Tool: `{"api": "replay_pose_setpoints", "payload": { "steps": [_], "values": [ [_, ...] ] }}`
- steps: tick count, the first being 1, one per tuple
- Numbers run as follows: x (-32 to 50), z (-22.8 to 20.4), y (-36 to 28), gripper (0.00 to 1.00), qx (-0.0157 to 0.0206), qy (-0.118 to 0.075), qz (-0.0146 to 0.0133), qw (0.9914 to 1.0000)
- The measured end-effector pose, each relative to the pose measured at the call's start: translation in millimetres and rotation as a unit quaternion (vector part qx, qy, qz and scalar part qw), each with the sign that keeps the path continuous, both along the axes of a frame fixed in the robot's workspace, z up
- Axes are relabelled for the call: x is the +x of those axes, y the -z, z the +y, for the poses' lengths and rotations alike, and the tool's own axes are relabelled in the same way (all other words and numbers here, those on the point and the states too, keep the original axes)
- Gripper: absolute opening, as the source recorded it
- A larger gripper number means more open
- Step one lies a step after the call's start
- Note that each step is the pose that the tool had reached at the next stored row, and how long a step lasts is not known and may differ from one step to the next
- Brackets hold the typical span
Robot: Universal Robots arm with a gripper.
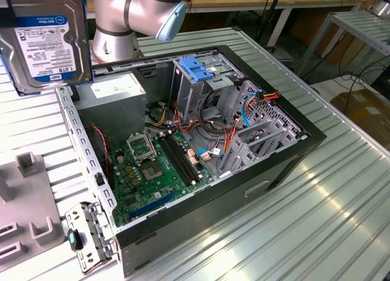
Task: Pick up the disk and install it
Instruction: 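Pick up the disk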
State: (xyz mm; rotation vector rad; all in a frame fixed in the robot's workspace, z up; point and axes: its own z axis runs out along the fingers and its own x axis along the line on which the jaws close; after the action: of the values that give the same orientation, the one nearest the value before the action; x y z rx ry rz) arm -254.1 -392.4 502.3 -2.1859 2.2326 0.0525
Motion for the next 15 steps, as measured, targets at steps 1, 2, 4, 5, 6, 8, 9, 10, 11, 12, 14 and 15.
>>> {"api": "replay_pose_setpoints", "payload": {
  "steps": [1,2,4,5,6,8,9,10,11,12,14,15],
  "values": [
    [4.9,0.0,0.0,0.37,0.0,0.0,0.0,1.0],
    [10.3,-0.1,0.1,0.37,0.0,0.0,0.0,1.0],
    [18.8,-0.1,0.1,0.37,-0.0001,0.0,0.0001,1.0],
    [23.3,-0.1,0.2,0.37,-0.0001,0.0,0.0,1.0],
    [26.8,-0.1,0.3,0.37,-0.0001,0.0,0.0,1.0],
    [35.0,-0.2,0.4,0.37,-0.0001,0.0,0.0,1.0],
    [38.1,-0.2,0.4,0.37,-0.0001,0.0,0.0,1.0],
    [40.8,-0.2,0.4,0.37,-0.0002,0.0,0.0001,1.0],
    [43.8,-0.2,0.5,0.37,-0.0002,0.0,0.0,1.0],
    [47.1,-0.2,0.5,0.37,-0.0003,0.0,0.0,1.0],
    [52.9,-0.2,0.6,0.37,-0.0004,0.0,0.0,1.0],
    [57.0,-0.2,0.8,0.37,-0.0004,0.0,0.0,1.0]
  ]
}}
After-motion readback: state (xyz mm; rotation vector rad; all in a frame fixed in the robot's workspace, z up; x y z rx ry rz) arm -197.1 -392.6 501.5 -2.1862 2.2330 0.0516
